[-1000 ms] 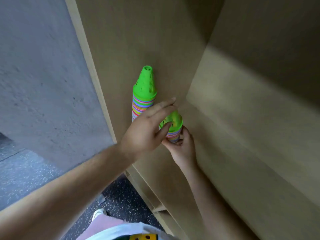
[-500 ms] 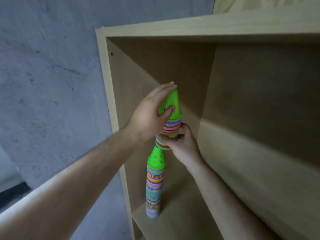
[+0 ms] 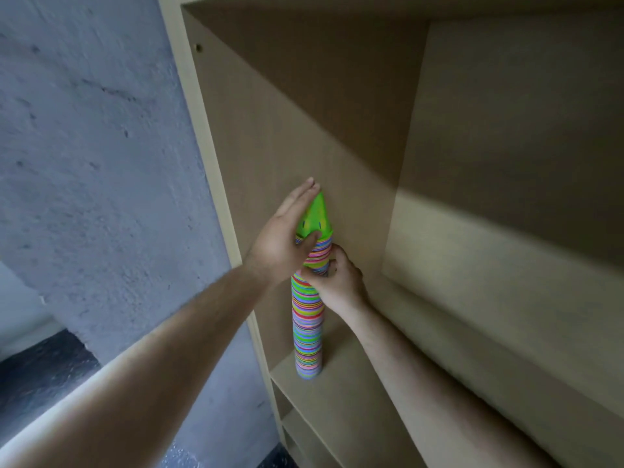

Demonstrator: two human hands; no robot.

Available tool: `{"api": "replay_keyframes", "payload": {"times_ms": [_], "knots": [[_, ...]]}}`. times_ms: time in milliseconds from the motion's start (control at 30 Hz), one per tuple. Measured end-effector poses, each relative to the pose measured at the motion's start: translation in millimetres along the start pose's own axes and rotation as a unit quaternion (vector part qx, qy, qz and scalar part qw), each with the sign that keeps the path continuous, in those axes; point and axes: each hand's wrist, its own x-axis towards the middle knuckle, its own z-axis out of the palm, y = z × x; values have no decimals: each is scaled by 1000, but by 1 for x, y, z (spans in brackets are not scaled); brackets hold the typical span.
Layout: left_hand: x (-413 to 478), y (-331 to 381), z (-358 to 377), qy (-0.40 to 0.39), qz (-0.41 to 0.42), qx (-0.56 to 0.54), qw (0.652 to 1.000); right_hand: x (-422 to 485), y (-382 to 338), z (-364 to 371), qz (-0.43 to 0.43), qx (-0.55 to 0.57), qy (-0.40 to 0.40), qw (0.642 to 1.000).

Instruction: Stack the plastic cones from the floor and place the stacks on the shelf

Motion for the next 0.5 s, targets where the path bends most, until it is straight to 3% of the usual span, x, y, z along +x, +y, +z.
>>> {"api": "replay_keyframes", "payload": {"times_ms": [300,500], "knots": [[-18,6,7,15,-10,26,1000,-1,4,-6,-17,-37,-53,998],[-52,-5,12,4,-15,44,999,0,42,6,-6,-47,-67,997]]}}
